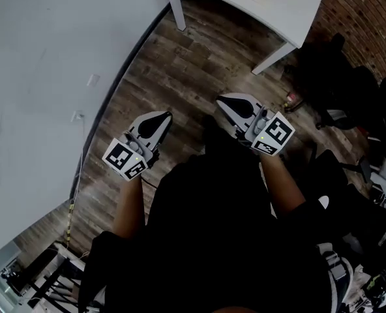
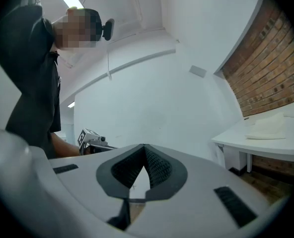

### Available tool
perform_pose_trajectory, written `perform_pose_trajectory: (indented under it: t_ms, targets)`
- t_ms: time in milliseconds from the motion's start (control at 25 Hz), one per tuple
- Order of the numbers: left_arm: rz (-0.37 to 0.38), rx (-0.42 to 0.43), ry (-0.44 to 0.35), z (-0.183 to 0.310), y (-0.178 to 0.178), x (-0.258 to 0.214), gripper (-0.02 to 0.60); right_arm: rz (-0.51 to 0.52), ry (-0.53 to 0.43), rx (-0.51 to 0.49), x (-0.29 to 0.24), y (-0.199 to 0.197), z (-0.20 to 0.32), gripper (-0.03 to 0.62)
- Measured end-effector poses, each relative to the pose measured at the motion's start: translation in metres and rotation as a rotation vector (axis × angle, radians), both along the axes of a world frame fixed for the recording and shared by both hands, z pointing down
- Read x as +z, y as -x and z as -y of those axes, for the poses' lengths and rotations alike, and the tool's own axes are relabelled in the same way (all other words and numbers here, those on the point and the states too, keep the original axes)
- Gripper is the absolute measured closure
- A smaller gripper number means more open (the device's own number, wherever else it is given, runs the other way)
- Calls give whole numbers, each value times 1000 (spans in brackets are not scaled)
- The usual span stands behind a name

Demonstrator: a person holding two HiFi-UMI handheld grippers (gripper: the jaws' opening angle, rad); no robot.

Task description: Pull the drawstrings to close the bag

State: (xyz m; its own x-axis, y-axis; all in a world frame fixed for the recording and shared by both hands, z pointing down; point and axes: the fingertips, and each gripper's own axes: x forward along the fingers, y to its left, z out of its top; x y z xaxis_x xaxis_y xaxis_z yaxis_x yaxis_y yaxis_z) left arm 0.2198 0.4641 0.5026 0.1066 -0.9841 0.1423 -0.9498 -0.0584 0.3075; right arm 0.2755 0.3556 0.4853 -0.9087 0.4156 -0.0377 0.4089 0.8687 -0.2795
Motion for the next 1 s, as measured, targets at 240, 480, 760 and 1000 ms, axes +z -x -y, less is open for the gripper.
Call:
perform_pose_trajectory:
  t_ms: [240, 480, 760, 1000]
  targets:
    - [49, -36, 15, 55, 51, -31, 565, 29, 30, -116, -15, 59, 41, 586]
    - [12, -90, 17, 82, 100, -27, 565, 15, 42, -153, -1, 106, 81, 586]
    - [-40, -50, 3, 114, 166, -9, 565, -15, 31, -108, 12, 163, 106, 587]
    - [-141, 75, -70, 167, 238, -10, 565, -72, -10, -6, 20, 221, 135, 588]
